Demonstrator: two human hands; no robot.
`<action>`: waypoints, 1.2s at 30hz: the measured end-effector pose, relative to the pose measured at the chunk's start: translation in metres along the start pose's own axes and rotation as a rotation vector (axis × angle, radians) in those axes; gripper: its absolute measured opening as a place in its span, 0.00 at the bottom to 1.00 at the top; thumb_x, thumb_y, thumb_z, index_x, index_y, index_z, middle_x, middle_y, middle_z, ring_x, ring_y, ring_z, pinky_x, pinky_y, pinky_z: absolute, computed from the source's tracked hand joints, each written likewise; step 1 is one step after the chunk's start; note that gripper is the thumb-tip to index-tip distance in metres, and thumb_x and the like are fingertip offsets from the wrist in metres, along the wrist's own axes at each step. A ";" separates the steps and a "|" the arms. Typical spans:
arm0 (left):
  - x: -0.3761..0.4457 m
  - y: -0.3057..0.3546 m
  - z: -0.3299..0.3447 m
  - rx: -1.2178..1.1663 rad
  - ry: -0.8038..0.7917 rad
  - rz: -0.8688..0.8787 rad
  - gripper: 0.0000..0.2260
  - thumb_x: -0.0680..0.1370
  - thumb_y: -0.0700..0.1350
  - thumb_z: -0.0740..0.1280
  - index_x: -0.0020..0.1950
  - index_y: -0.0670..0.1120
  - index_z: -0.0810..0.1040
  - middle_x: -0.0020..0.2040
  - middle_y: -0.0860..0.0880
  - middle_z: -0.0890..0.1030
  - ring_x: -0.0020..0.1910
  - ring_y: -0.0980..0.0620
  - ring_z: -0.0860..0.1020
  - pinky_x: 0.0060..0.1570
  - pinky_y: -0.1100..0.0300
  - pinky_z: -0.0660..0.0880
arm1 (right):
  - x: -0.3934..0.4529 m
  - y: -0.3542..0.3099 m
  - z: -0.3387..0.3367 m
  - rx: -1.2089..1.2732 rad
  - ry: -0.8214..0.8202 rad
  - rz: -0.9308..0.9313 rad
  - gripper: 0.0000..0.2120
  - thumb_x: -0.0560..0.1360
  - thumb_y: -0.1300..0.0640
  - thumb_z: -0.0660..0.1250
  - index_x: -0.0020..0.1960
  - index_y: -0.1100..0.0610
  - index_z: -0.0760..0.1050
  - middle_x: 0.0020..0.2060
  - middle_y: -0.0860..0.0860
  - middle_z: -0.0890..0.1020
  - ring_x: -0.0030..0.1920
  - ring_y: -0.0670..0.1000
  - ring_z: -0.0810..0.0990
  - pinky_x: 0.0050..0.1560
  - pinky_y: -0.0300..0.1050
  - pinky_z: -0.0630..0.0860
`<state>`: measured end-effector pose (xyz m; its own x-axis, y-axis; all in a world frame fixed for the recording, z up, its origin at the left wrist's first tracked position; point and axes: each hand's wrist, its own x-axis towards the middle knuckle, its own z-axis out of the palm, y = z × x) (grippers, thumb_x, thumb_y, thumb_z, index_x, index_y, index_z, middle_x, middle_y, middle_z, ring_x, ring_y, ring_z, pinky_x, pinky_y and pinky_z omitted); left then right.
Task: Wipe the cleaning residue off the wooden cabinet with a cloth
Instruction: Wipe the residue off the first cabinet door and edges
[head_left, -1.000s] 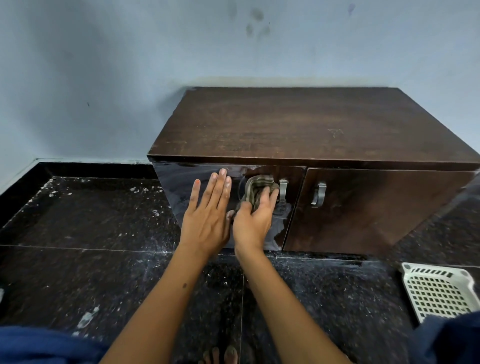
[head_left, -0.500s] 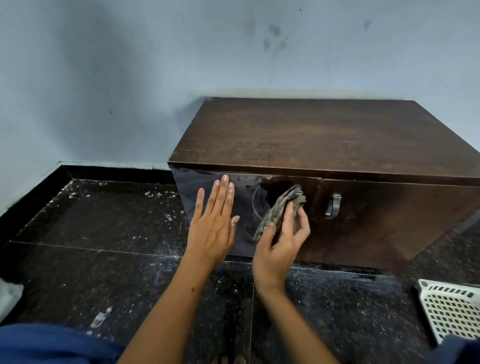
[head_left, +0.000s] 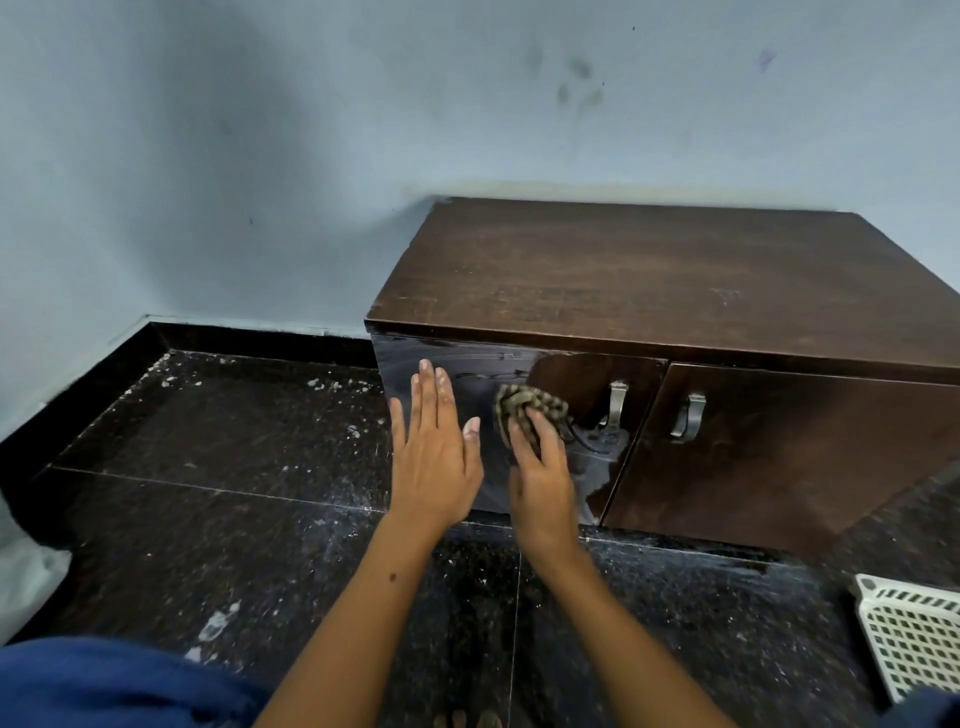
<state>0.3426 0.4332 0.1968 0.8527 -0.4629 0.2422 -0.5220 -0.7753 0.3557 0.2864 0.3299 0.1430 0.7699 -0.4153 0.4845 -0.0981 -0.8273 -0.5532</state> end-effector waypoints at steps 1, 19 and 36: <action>-0.001 0.004 0.002 -0.081 0.001 -0.001 0.26 0.82 0.50 0.46 0.76 0.41 0.43 0.77 0.45 0.41 0.76 0.50 0.41 0.74 0.52 0.38 | -0.005 -0.003 -0.002 0.165 -0.026 0.138 0.22 0.75 0.71 0.62 0.68 0.62 0.71 0.70 0.57 0.69 0.70 0.55 0.67 0.70 0.42 0.65; 0.011 0.043 -0.016 -1.202 -0.254 -0.664 0.10 0.77 0.42 0.66 0.36 0.44 0.78 0.31 0.48 0.77 0.22 0.56 0.72 0.28 0.61 0.74 | 0.000 -0.015 -0.053 0.561 -0.066 0.372 0.22 0.66 0.55 0.76 0.53 0.46 0.68 0.50 0.46 0.79 0.50 0.44 0.78 0.49 0.40 0.76; 0.008 0.048 -0.035 -1.106 -0.605 -0.474 0.42 0.65 0.75 0.46 0.60 0.49 0.79 0.61 0.47 0.78 0.59 0.50 0.75 0.58 0.46 0.74 | -0.002 -0.016 -0.050 0.970 0.217 0.549 0.19 0.72 0.70 0.68 0.55 0.48 0.79 0.52 0.47 0.83 0.56 0.47 0.80 0.58 0.47 0.78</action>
<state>0.3242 0.4075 0.2476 0.6812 -0.5869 -0.4377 0.3241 -0.2944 0.8991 0.2551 0.3253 0.1851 0.6384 -0.7666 0.0696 0.2137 0.0896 -0.9728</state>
